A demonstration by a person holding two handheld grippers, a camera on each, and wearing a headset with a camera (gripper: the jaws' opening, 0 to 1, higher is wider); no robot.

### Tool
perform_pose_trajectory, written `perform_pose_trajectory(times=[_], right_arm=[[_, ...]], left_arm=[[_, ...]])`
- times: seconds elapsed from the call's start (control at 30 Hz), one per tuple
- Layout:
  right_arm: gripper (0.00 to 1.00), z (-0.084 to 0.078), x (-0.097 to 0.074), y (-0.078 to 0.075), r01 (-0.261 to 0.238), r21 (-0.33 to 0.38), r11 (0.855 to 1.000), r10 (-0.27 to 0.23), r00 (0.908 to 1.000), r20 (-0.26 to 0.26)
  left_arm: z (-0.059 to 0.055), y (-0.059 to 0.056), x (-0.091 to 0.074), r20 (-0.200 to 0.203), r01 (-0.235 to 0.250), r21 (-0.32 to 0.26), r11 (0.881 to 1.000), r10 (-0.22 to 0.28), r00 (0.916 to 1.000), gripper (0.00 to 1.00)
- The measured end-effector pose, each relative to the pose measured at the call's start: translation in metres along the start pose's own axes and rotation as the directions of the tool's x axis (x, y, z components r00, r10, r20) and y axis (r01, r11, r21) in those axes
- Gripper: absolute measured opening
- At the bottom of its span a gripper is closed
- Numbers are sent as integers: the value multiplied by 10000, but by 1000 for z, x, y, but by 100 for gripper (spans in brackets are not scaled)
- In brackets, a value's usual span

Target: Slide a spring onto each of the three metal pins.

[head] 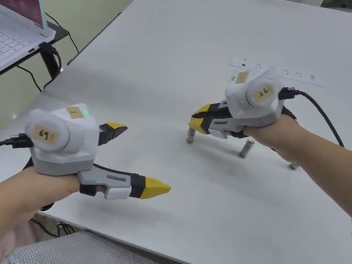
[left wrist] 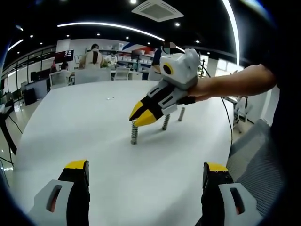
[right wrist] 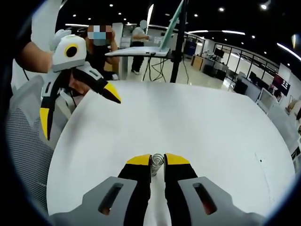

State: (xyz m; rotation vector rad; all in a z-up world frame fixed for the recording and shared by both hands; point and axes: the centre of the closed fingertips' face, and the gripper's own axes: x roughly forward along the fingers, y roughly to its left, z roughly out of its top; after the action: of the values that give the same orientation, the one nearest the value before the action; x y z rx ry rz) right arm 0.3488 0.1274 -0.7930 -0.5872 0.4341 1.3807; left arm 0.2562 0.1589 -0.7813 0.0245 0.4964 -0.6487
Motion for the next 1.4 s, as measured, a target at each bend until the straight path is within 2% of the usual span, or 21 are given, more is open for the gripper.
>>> perform_pose_trajectory(times=[0.07,0.23,0.47,0.57,0.83,1.13,1.4], right_arm=[[7,-5,6,-2,11,-6,10000,-11,9999,-141],[7,-12,7,2,10,5,10000,-10,9994,-359],[8,-11,7,2,54,47,10000,-53,9997,-247],[8,-13,8,-1,97,-11,10000,-98,9996,-270],[9,-10,5,1,133,-13,9999,-133,9991,-392],[14,-1,1,-2,173,297,9994,-170,9998,-108],[22,11,-15,-8,490,578,9971,-511,9981,349]], left_arm=[[0,0,0,0,5,9,10000,-5,10000,98],[1,1,1,36,10,18,10000,-10,10000,98],[2,1,2,51,37,29,10000,-37,10000,98],[2,0,2,57,59,24,10000,-59,10000,98],[4,-2,2,55,113,56,9999,-113,9999,98],[11,-1,4,113,109,148,9998,-110,9999,98],[18,-3,8,137,230,312,9992,-235,9996,98]])
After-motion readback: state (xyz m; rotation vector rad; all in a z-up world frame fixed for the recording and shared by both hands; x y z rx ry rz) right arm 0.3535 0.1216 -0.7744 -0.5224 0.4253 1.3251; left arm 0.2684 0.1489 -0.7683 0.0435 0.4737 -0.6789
